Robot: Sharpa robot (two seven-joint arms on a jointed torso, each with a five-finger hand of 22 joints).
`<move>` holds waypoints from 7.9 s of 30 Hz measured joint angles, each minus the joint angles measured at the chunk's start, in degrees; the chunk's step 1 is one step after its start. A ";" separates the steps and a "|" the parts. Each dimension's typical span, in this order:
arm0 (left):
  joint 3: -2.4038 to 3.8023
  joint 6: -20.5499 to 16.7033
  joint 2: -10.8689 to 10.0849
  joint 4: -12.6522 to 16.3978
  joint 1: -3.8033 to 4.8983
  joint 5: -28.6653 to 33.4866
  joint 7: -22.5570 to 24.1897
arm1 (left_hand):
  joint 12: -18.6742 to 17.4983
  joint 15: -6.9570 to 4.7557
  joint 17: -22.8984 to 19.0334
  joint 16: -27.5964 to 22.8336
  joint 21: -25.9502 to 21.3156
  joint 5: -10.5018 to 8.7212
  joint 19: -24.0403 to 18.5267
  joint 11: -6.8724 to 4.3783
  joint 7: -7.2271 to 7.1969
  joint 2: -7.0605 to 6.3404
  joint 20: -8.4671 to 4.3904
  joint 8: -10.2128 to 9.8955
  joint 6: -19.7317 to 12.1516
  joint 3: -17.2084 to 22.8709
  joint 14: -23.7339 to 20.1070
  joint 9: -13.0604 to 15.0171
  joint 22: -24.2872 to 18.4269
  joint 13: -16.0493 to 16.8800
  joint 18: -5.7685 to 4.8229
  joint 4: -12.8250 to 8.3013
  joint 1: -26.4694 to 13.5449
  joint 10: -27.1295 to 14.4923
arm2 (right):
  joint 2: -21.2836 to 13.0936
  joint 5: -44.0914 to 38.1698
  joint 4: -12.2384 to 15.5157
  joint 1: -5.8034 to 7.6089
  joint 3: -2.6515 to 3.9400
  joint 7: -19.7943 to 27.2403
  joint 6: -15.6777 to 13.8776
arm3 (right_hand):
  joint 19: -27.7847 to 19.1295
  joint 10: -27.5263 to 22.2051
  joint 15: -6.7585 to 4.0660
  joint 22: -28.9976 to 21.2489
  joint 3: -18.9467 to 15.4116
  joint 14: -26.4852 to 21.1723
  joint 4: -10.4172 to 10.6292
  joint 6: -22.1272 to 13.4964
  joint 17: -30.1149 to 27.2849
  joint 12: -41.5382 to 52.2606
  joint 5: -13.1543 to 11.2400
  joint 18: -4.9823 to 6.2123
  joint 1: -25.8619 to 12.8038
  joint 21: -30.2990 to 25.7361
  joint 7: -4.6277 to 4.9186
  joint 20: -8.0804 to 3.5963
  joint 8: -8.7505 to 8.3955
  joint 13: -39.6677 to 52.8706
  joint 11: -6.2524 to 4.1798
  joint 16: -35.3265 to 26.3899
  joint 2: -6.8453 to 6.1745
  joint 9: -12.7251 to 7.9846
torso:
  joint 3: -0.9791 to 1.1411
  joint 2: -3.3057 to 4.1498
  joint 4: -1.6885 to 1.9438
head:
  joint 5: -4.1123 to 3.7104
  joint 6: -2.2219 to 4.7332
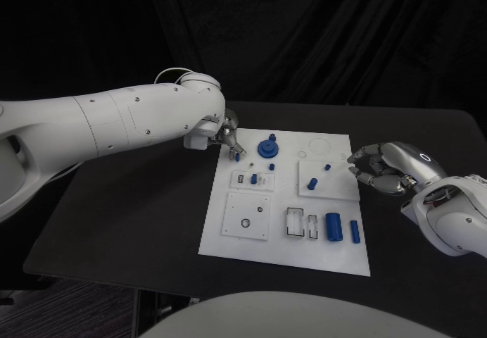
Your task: Assemble the parts on the task board
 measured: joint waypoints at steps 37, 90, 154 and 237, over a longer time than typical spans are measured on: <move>0.00 -1.43 0.00 -0.14 -0.88 -0.02 -0.30 | 0.11 -0.05 -0.01 0.00 -0.06 -0.06 0.00 -0.02 -0.15 0.18 0.00 0.00 0.38 2.21 0.00 0.01 0.00 1.52 0.00 0.32 0.65 0.02 | 0.08 0.01 -0.16 0.00 0.00 -0.44 0.92 | 0.00 0.00 0.00 0.03 0.23 0.00 -0.24 0.00 0.00 0.00 0.00 0.00 0.00 -0.25 0.00 0.00 0.00 0.00 0.00 0.00 0.00 -0.11 | -0.07 -0.02 -0.01 | 0.07 0.01; 0.00 -10.06 -5.63 8.66 -1.31 -0.05 -0.38 | -0.29 -1.47 -0.01 0.00 -0.43 0.56 0.10 -1.59 -1.39 -15.80 -0.95 7.59 0.38 42.04 -0.22 16.23 0.00 -4.94 0.00 -6.79 -8.44 0.09 | 0.14 0.01 -0.52 0.00 0.00 -1.71 2.38 | 0.00 -0.01 0.00 0.00 0.23 0.00 -0.23 0.00 0.00 -0.22 0.00 0.00 0.00 -1.01 0.00 0.00 0.00 0.00 -0.01 -0.22 0.00 -0.33 | -0.01 -0.08 0.07 | 0.66 0.01; -0.01 -21.07 -11.98 20.16 -5.94 -0.04 0.54 | -0.29 -1.67 -0.02 0.00 -1.28 -1.14 -0.32 -1.67 -1.56 -14.61 -1.35 7.92 0.36 44.57 -0.02 16.80 0.00 -4.93 -0.01 -8.39 -13.11 0.01 | 0.00 0.04 -0.62 0.00 0.00 -1.96 2.35 | 0.00 -0.02 0.00 0.03 0.23 0.00 -0.23 0.00 0.00 -0.22 -0.01 0.00 0.00 -1.23 0.00 0.00 0.00 0.00 -0.02 -0.48 0.00 -0.52 | 0.19 -0.58 0.27 | 0.40 0.01; 0.88 -19.92 -13.39 20.98 -7.90 -1.46 2.18 | -0.29 -0.83 0.00 0.00 -6.14 -20.36 -2.17 -0.48 -0.01 -6.39 -0.32 5.95 -0.97 23.62 -0.02 13.86 0.00 -4.92 0.93 0.51 -28.69 -0.03 | -0.10 0.07 -0.71 0.00 -0.01 -2.26 3.28 | 0.00 -0.02 0.00 -0.01 0.23 0.00 -0.23 0.00 0.00 -0.22 0.00 0.01 0.00 -1.23 0.00 0.00 0.00 0.03 -0.03 -0.48 0.00 -0.62 | 0.16 -0.51 0.24 | 0.93 0.01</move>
